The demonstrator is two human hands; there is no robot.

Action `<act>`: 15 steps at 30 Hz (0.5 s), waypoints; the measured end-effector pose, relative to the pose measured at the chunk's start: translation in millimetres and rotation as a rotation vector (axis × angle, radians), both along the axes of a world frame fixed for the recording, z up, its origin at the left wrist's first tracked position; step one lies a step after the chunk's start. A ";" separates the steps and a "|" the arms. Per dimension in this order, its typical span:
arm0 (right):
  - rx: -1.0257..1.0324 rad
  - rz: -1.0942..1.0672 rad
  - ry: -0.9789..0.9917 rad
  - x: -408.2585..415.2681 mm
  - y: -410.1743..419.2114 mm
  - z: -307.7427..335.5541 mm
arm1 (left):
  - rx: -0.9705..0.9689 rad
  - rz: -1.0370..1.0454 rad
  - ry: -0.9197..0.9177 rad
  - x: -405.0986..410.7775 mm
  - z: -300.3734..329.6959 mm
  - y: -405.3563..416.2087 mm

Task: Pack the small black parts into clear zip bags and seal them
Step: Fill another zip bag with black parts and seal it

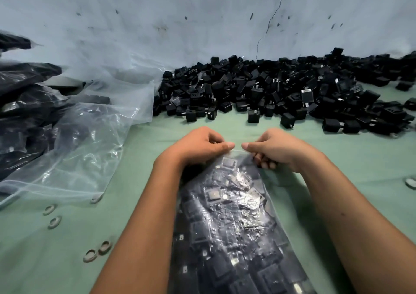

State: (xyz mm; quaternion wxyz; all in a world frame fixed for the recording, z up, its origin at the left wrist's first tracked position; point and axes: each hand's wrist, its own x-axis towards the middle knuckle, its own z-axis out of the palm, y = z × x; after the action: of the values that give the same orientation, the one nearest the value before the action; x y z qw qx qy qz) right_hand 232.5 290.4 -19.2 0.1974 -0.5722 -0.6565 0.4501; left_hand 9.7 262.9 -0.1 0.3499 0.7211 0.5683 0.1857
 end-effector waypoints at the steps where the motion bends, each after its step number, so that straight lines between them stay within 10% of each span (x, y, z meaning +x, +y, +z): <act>1: 0.001 -0.001 0.029 0.5 0.6 -1.6 | 0.023 -0.003 0.020 3.1 0.1 3.4; 15: 0.109 -0.006 0.127 -4.4 1.6 -11.4 | 0.003 0.004 -0.130 23.2 -4.4 7.8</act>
State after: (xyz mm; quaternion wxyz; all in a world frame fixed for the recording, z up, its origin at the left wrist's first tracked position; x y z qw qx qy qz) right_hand 228.1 292.0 -30.6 0.2708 -0.5330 -0.6646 0.4483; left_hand 32.8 270.7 -4.5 0.3846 0.7070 0.5455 0.2337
